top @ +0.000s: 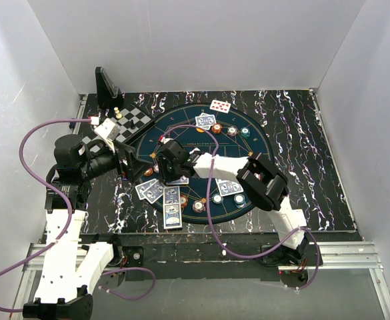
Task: Distribute texas hold em gaming equipment
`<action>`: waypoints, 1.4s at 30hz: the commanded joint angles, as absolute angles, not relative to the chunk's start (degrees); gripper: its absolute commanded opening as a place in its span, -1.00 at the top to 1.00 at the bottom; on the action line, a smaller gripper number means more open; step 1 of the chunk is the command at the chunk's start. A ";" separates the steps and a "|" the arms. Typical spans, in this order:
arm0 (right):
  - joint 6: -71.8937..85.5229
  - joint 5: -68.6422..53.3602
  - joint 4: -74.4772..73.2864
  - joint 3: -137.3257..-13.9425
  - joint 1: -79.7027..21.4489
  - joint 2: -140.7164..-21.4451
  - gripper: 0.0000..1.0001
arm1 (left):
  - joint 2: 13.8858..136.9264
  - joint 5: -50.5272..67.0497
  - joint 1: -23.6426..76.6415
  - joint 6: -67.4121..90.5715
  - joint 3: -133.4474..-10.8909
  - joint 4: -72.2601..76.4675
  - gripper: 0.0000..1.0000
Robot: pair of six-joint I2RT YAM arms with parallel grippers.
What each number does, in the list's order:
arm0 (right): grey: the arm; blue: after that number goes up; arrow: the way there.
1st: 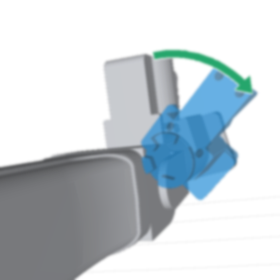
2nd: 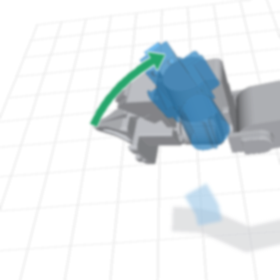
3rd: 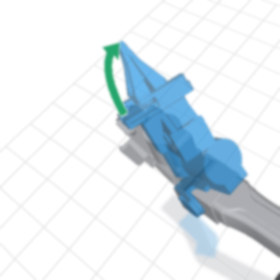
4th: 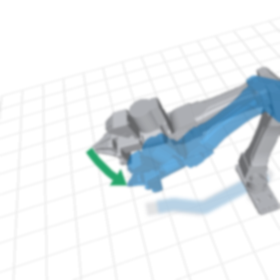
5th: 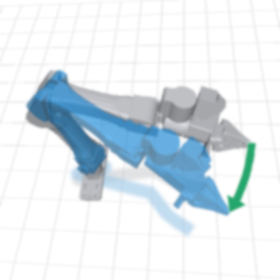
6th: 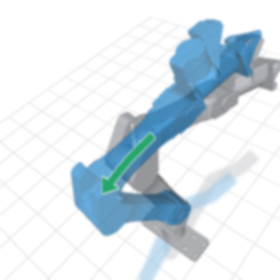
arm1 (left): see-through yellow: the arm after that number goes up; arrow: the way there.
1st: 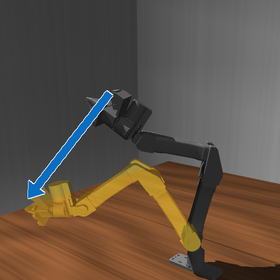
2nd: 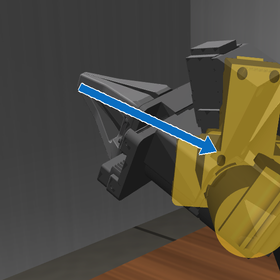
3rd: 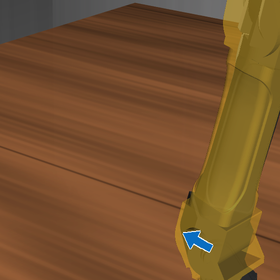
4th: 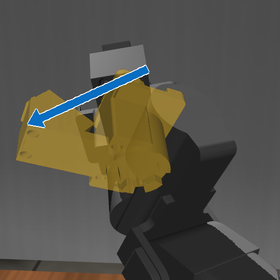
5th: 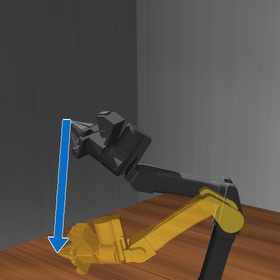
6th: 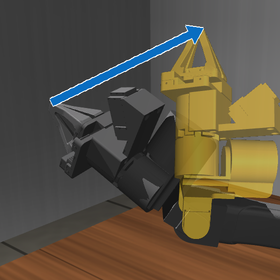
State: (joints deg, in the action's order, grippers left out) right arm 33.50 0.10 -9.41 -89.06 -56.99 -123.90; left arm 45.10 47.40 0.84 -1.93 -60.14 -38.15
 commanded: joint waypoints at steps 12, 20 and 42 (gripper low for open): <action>31.11 10.46 -14.41 -79.81 -49.75 -115.67 0.30 | 44.91 48.34 0.44 -1.58 -61.61 -37.44 -1.00; 29.80 8.71 -15.03 -79.01 -48.34 -111.19 0.21 | 44.56 47.81 0.35 -2.55 -60.30 -37.53 -1.00; 31.64 3.34 -26.10 -63.11 -45.00 -77.26 -0.75 | 46.85 18.54 0.44 -3.78 -60.12 -45.80 -1.00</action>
